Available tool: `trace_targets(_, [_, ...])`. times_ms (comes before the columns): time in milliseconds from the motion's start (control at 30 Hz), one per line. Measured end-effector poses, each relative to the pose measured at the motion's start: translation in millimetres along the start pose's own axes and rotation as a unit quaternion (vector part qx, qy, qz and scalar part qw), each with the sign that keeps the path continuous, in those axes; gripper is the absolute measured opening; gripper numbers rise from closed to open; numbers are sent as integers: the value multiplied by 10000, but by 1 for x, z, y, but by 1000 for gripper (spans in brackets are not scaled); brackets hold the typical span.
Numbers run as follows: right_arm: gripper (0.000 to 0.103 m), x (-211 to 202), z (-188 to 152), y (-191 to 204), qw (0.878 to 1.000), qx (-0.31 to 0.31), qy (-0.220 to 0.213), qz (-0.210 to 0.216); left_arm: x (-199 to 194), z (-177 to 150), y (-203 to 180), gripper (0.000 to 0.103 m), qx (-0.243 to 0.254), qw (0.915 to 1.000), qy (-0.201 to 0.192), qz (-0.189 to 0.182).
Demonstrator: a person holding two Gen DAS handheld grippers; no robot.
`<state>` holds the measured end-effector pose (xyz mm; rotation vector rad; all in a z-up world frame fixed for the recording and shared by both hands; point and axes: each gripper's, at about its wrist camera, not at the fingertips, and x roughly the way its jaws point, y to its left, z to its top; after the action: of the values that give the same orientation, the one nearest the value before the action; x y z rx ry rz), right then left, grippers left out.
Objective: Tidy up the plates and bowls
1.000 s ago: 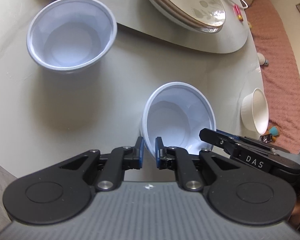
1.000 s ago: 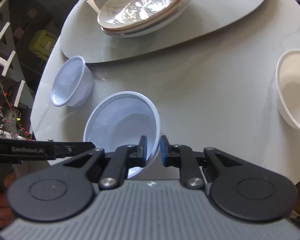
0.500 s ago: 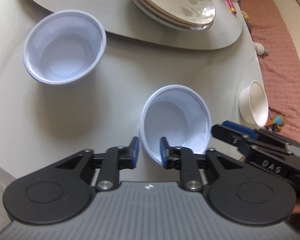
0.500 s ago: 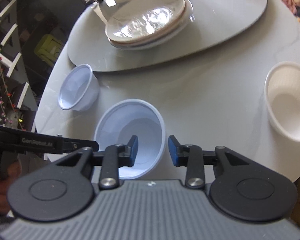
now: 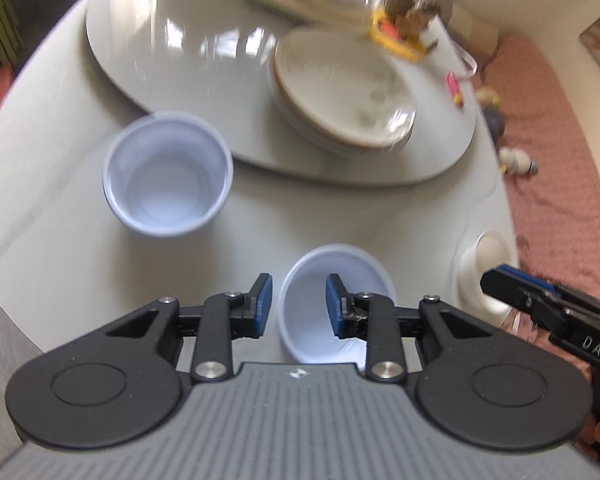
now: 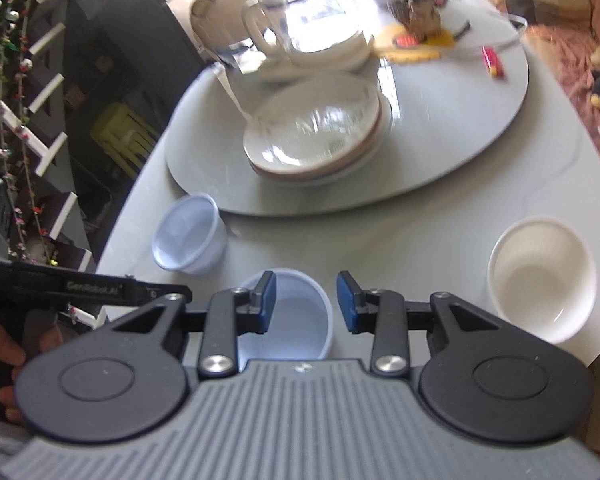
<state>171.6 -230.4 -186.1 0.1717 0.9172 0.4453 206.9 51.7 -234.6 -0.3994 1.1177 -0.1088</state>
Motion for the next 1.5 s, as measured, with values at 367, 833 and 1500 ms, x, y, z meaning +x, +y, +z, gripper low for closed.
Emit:
trace_targets(367, [37, -53, 29, 6, 9967, -326, -731, -164, -89, 9, -47, 34, 648, 9910, -1172, 78])
trace_targets(833, [37, -89, 35, 18, 9910, -777, -1089, 1, -143, -22, -64, 36, 210, 9819, -1837, 409])
trace_targets(1500, [37, -98, -4, 58, 9831, -1525, -826, 592, -178, -91, -33, 40, -551, 9750, -1910, 993])
